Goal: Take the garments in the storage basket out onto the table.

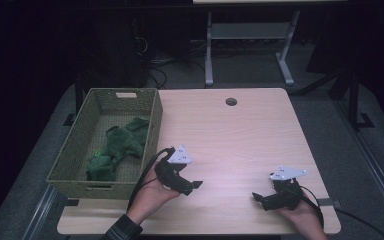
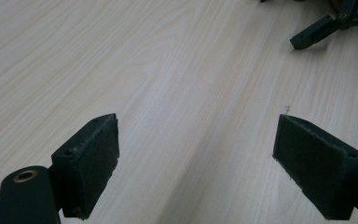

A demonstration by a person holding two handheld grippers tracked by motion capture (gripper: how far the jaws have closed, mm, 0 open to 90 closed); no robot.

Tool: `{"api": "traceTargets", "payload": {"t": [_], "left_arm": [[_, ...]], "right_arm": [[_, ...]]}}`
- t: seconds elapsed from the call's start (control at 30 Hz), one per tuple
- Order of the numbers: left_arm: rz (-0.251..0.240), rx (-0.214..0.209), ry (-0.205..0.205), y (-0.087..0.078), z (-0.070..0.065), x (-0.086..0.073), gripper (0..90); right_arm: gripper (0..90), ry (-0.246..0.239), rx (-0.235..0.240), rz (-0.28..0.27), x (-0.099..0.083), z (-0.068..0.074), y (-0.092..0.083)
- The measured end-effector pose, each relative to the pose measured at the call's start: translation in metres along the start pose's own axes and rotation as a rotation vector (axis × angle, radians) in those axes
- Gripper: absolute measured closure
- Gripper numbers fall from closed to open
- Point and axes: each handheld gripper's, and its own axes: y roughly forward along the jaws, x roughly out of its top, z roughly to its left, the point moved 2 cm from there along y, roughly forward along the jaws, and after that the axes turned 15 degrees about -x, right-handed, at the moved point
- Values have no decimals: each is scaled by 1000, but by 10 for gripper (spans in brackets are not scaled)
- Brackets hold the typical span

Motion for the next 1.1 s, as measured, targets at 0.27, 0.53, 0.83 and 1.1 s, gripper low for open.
{"api": "traceTargets", "payload": {"t": [0.27,0.53,0.83,1.1], "left_arm": [[-25,-9,-4,-8,0,8,139],[-18,-43,-1,-17,3,18,138],[-14,-63,15,-27,11,24,138],[2,-77,18,-34,19,28,139]], "right_arm": [[19,2,-1,0,0,0,0],[19,2,-2,0,0,0,0],[19,3,-3,0,0,0,0],[19,5,-7,0,0,0,0]]}}
